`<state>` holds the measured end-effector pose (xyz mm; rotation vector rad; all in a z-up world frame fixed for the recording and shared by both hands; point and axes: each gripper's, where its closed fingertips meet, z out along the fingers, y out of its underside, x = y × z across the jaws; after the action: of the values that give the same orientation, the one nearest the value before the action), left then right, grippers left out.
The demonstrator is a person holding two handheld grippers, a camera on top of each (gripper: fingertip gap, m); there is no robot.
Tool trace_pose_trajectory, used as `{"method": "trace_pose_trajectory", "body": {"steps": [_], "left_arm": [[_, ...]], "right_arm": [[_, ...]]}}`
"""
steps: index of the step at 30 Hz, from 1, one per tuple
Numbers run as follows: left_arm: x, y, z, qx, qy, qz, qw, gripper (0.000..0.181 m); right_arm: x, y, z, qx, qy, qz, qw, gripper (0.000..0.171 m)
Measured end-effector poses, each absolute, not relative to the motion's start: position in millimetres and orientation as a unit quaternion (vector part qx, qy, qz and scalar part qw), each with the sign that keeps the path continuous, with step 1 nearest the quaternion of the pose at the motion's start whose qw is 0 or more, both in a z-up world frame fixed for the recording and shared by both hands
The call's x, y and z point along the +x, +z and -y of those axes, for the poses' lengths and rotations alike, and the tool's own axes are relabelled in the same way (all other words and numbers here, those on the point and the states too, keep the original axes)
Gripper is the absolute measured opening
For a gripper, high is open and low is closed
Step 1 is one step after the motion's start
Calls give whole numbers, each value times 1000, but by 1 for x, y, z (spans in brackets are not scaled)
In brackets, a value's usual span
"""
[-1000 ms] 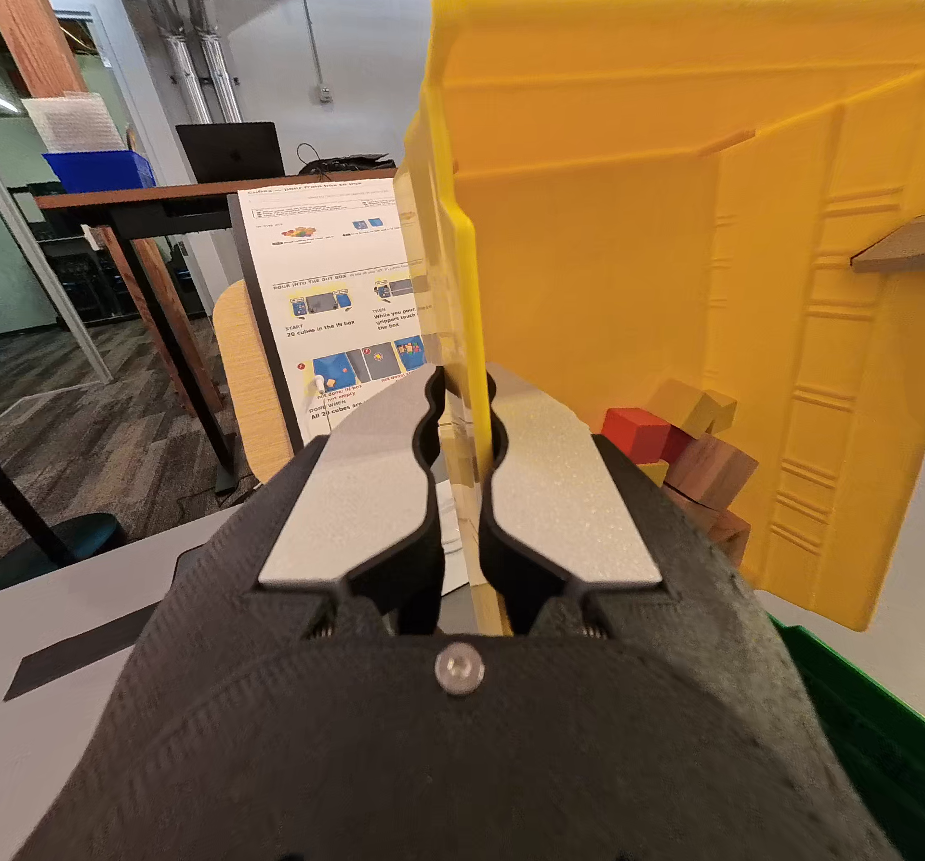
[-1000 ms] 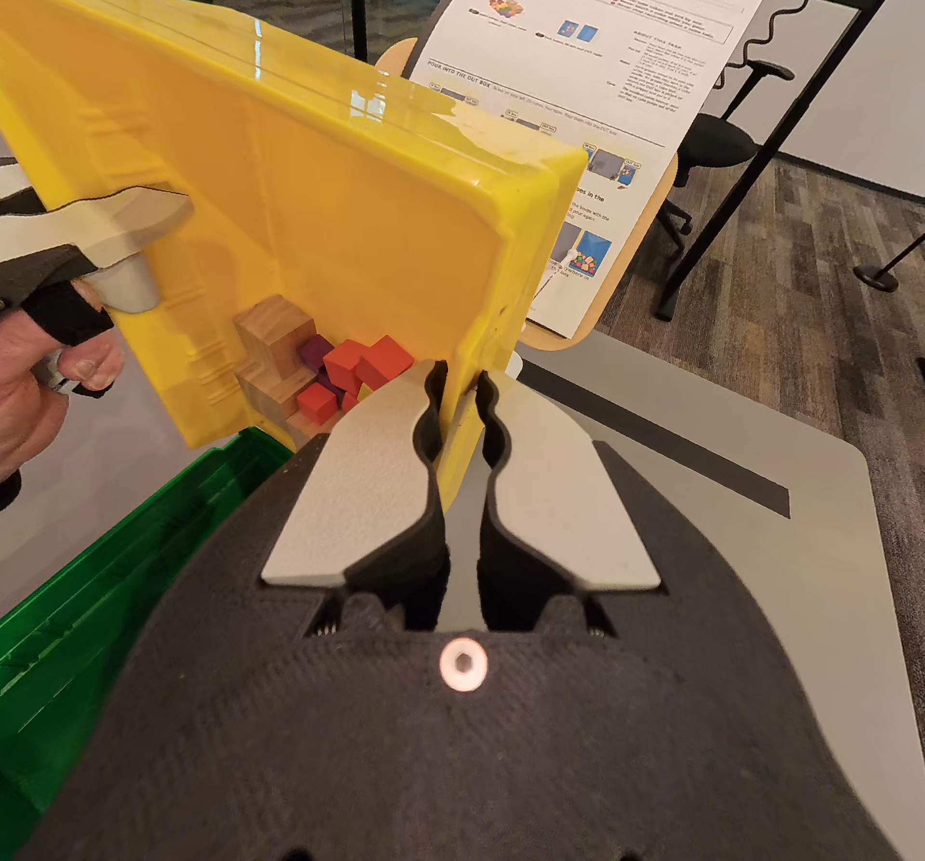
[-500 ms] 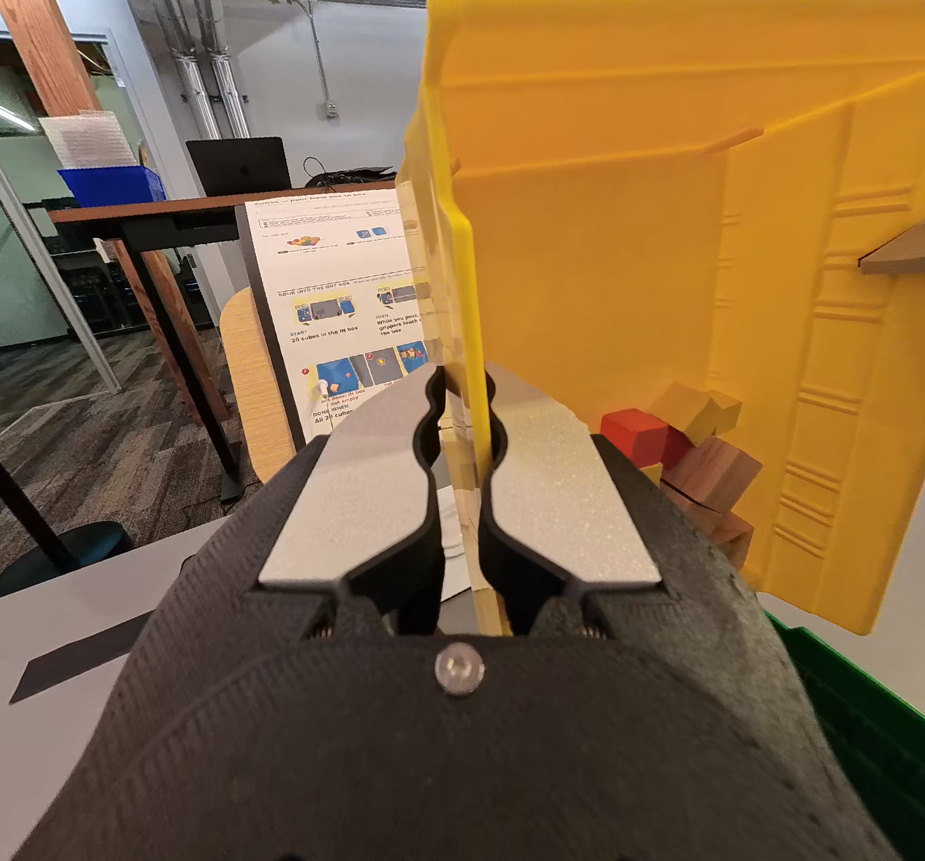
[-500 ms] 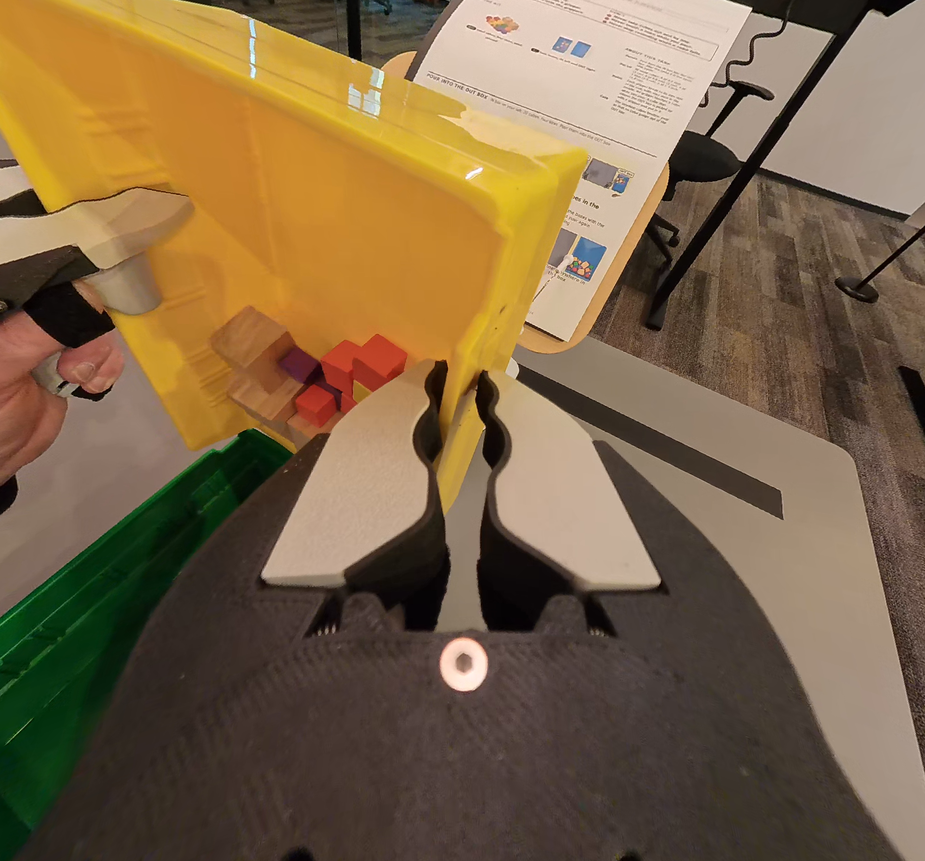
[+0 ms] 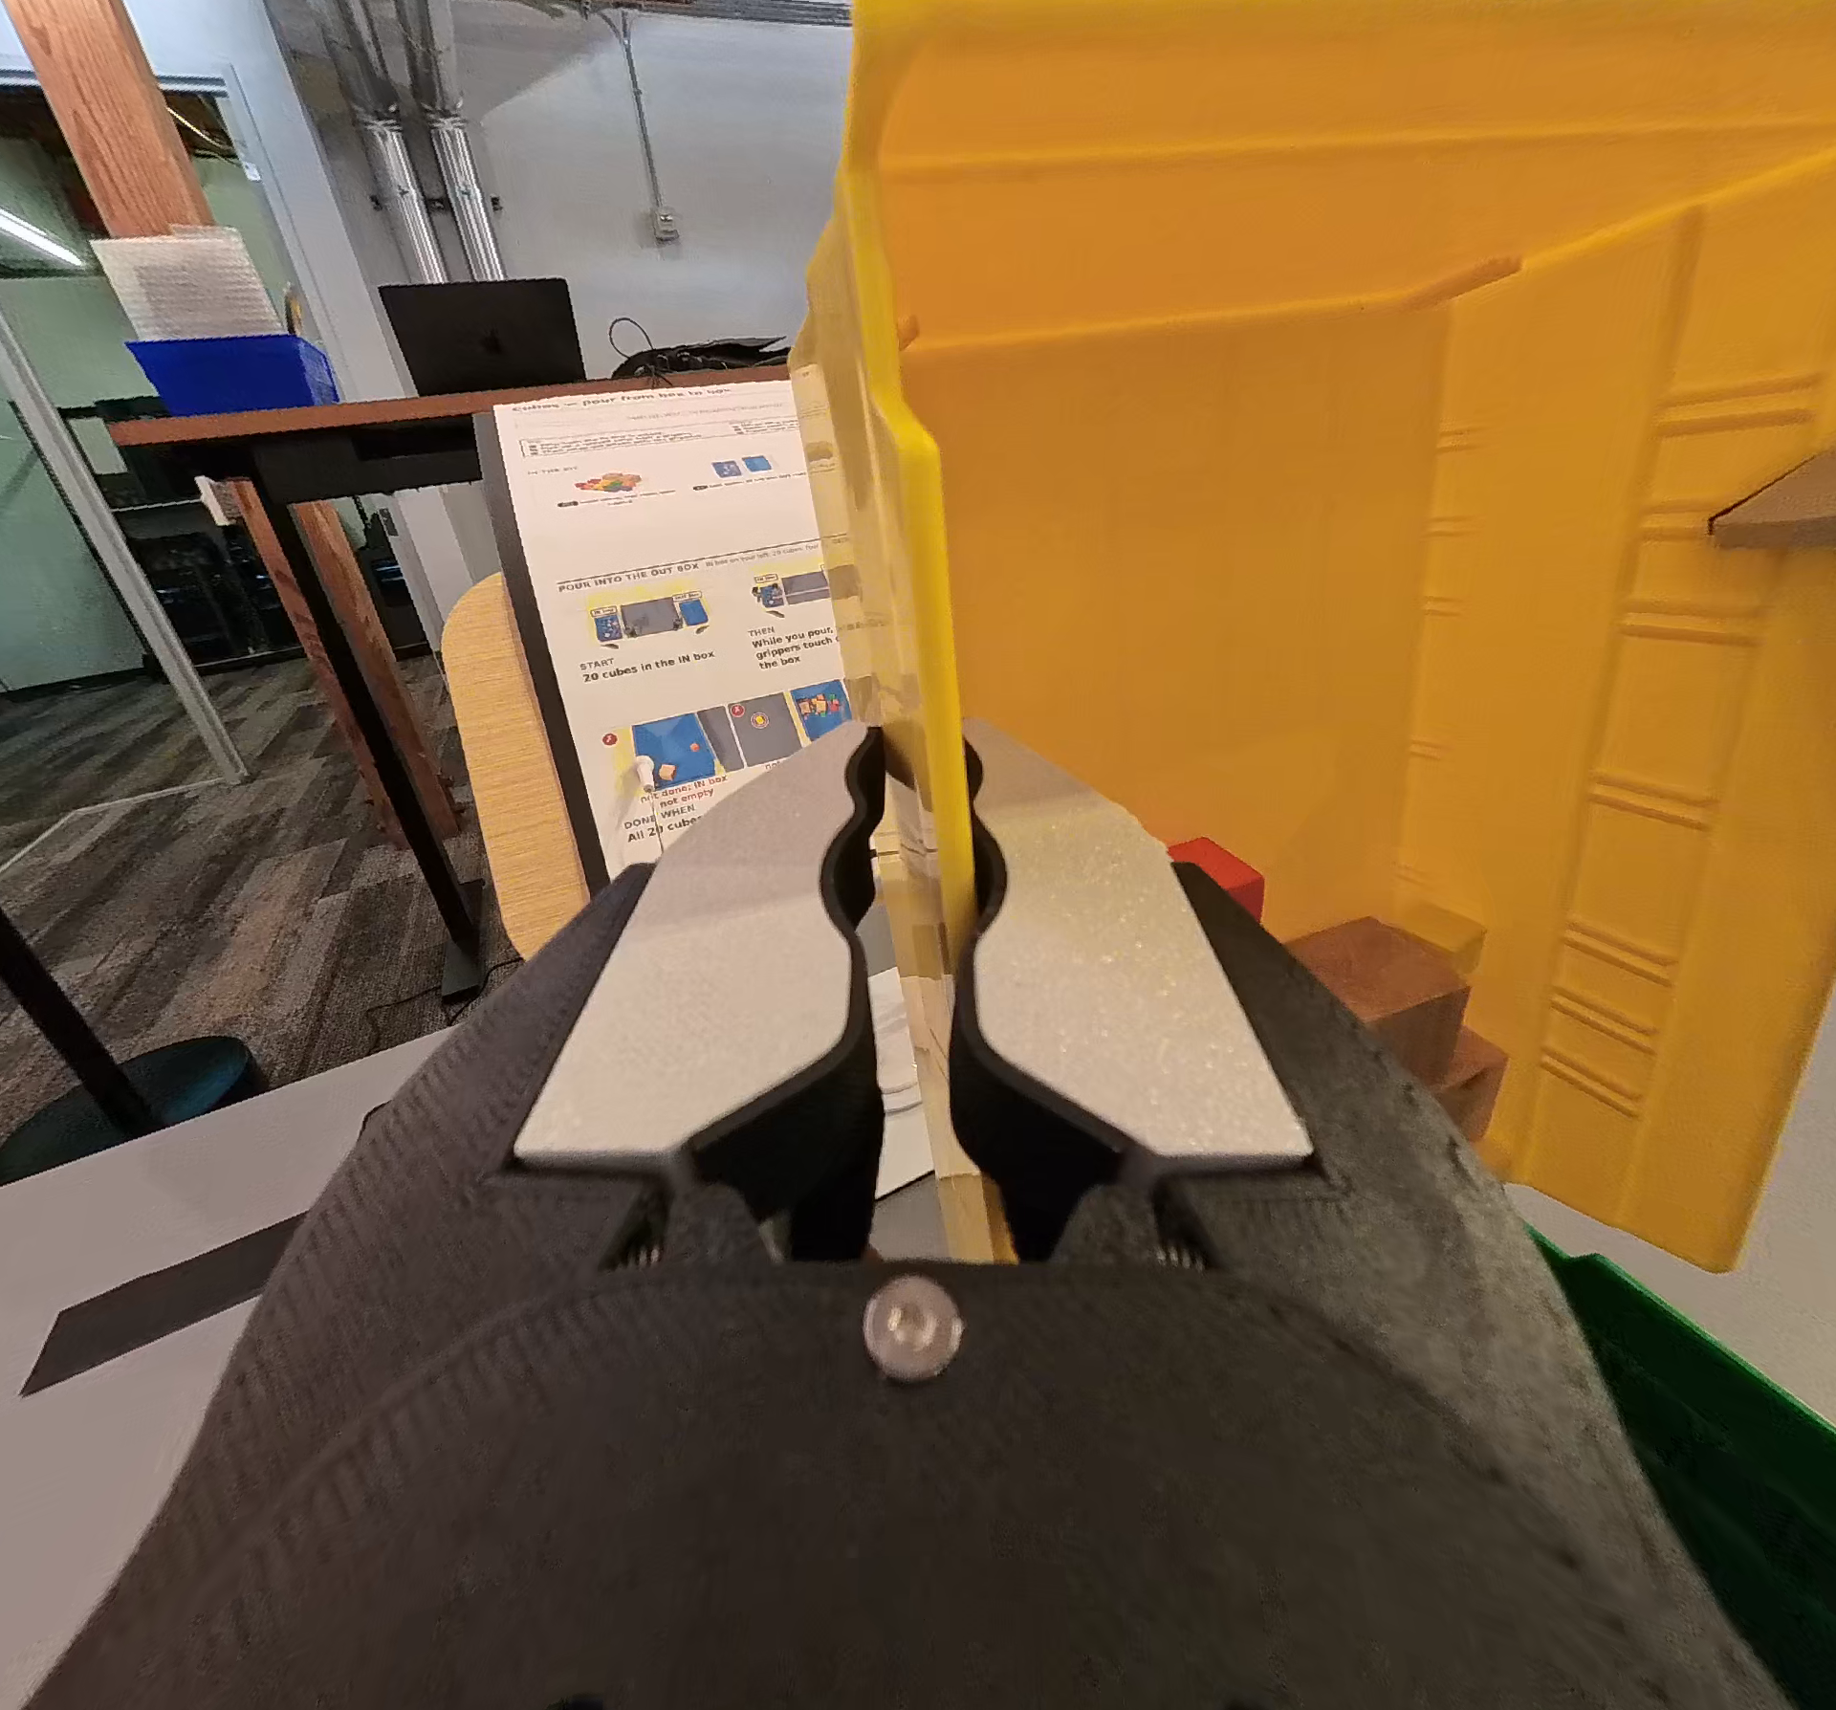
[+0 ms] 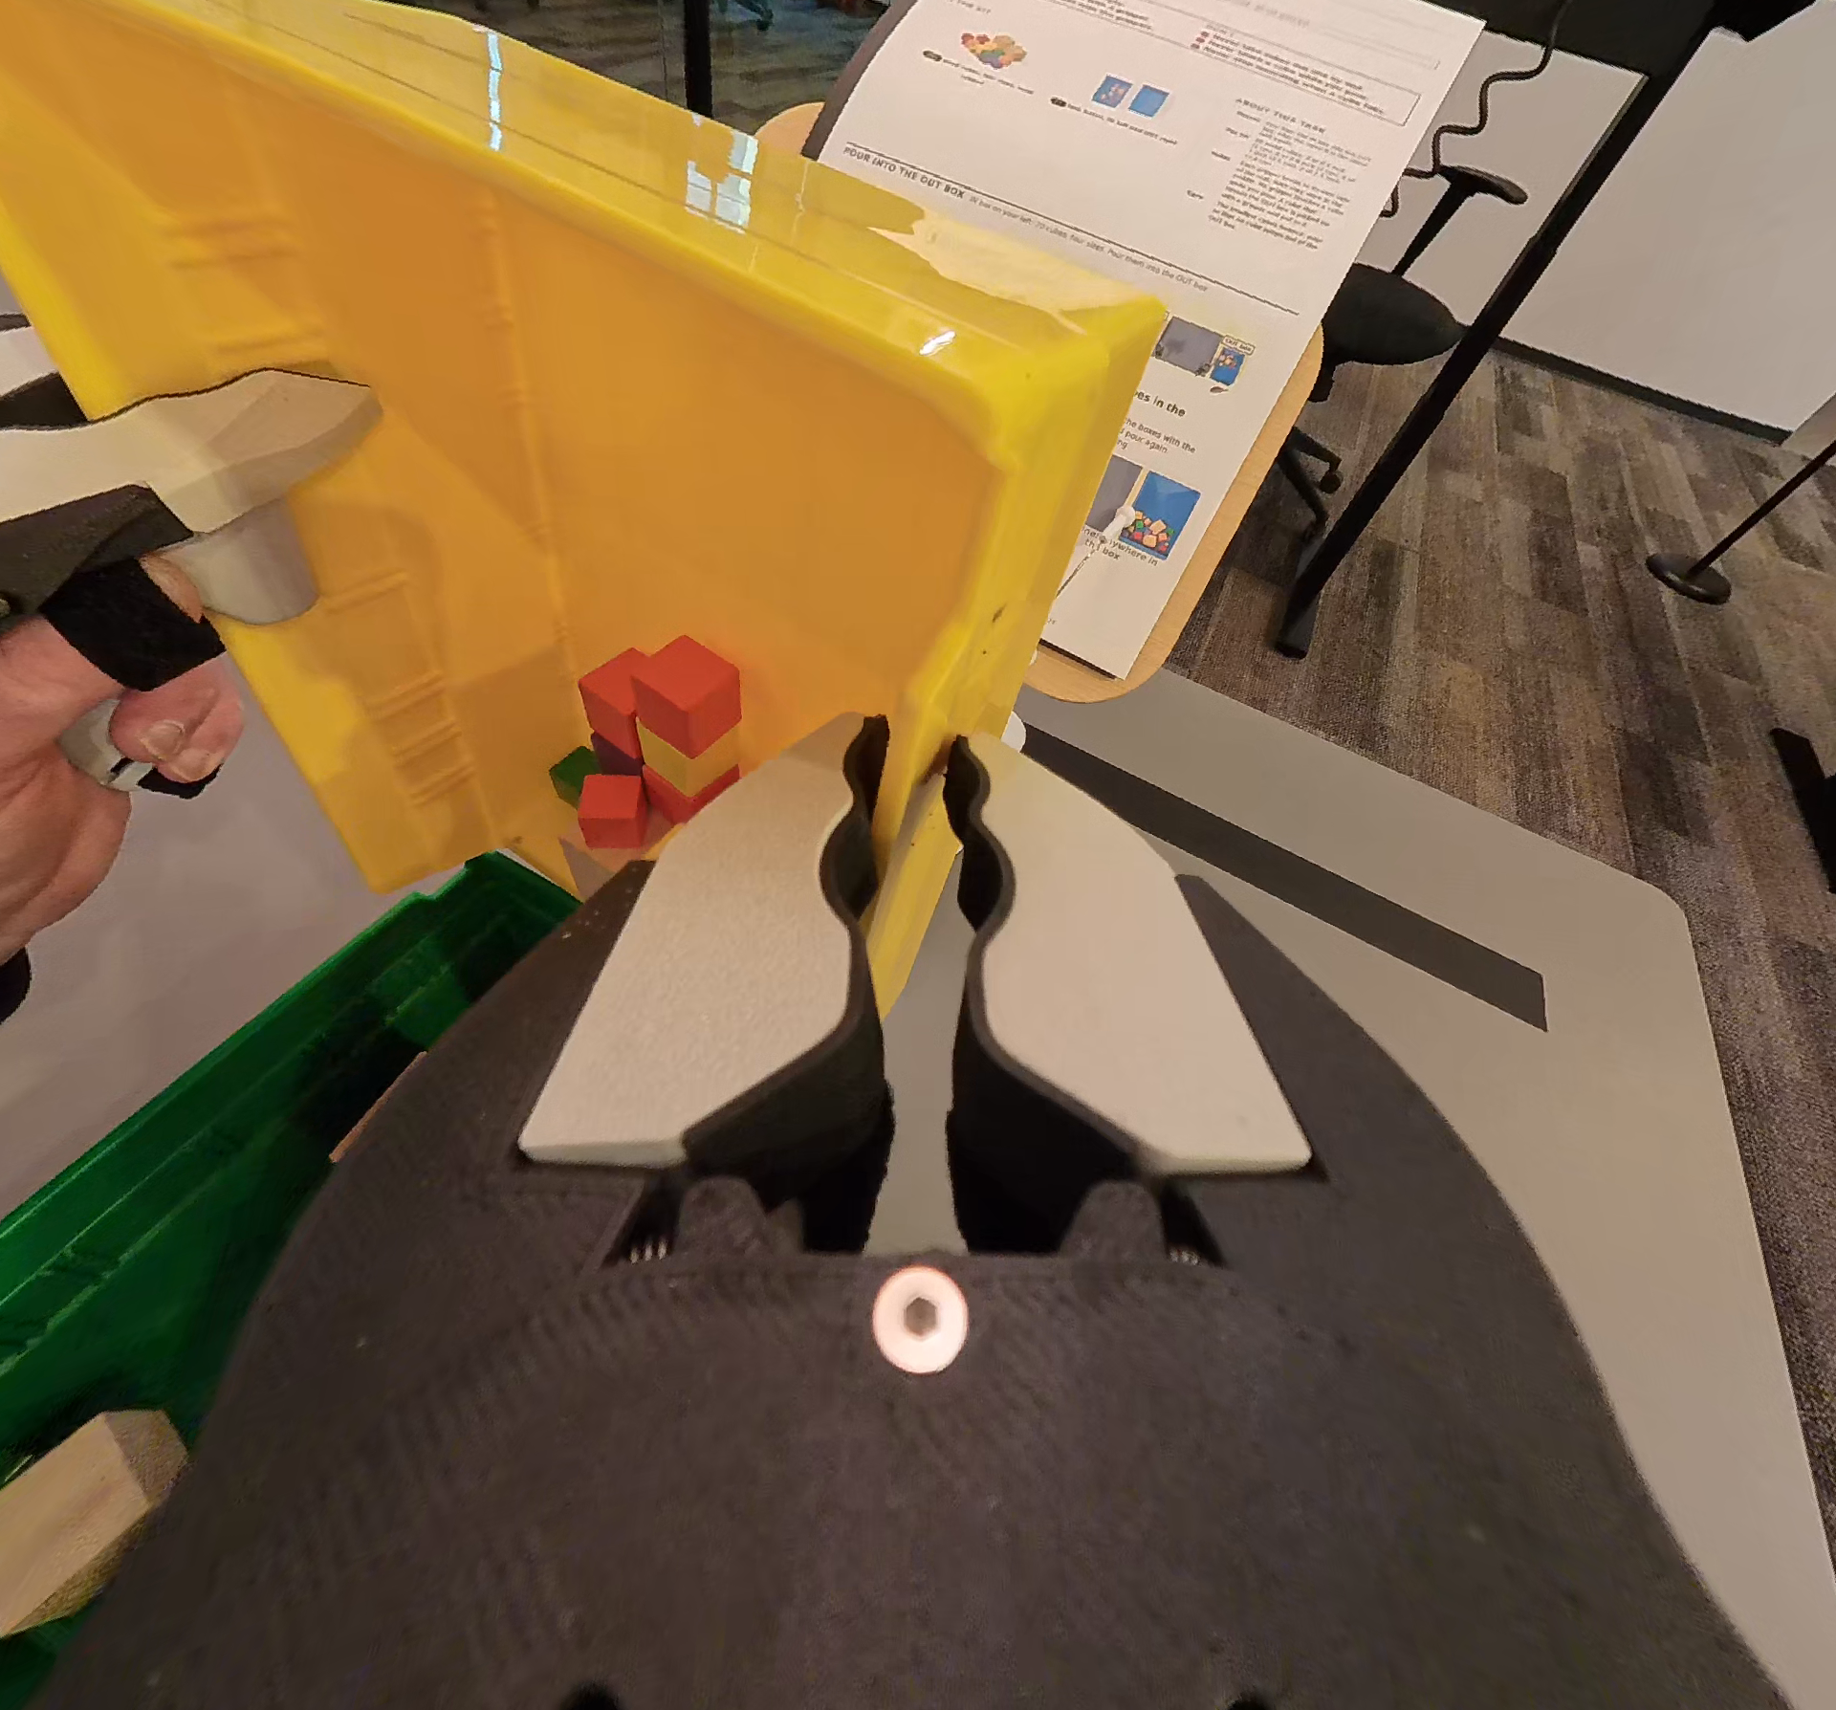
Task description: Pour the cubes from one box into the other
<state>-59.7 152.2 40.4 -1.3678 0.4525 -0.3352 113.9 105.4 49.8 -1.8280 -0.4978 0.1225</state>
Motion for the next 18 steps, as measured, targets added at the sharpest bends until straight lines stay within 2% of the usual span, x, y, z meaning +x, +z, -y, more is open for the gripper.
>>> {"method": "trace_pose_trajectory", "body": {"steps": [18], "left_arm": [[-60,41,-144,-610,-149,-206,750,11]], "right_arm": [[114,49,-98,-777,52,216,590,7]]}}
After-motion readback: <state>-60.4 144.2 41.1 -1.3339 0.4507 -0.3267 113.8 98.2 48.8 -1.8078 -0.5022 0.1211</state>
